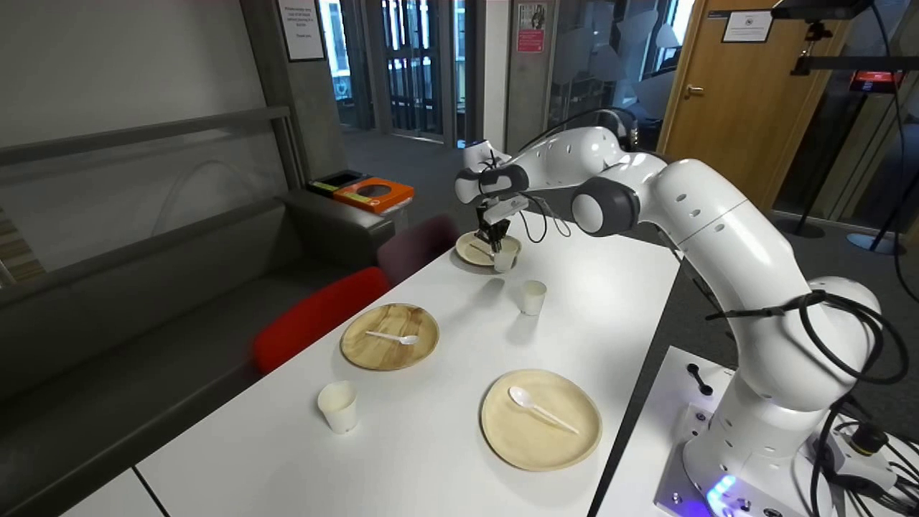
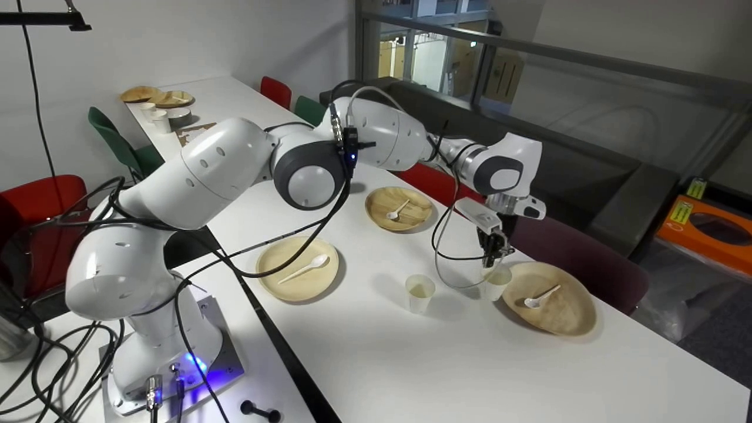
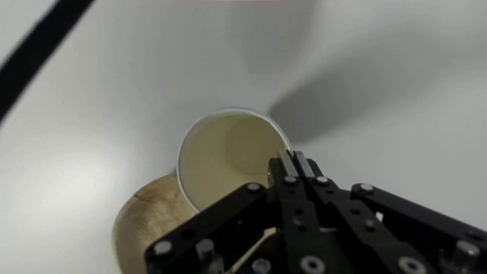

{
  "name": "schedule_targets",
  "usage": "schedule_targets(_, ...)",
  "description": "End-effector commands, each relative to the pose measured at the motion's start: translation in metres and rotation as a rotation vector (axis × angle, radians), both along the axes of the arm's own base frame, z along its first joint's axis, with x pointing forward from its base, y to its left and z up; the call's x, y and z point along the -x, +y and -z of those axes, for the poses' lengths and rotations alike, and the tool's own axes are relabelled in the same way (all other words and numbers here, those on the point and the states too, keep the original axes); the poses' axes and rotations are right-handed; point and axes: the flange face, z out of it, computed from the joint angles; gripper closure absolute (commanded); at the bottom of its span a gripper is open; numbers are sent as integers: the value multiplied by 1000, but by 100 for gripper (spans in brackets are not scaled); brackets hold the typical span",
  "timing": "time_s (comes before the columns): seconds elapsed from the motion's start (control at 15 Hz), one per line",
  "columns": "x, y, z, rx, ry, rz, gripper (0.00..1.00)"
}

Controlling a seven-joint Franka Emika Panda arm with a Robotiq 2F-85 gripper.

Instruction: Move the middle cup to the right, then put the right and left cups in the middle cup

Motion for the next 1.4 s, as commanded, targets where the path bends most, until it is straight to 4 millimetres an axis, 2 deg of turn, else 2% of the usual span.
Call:
schedule_targets(0.0, 29, -3, -56, 127, -32, 141, 99)
schedule_targets(0.27, 59, 6, -91, 168, 18, 156, 99)
schedule_targets(0.6, 93, 49, -107, 105, 78, 43, 99)
schedule_targets(0.8, 117, 77, -106, 97, 104, 13, 99)
schedule_targets(1.13, 169, 127, -91, 57, 167, 2, 99)
schedule_targets(1.33, 197, 143, -77, 28, 190, 39, 99)
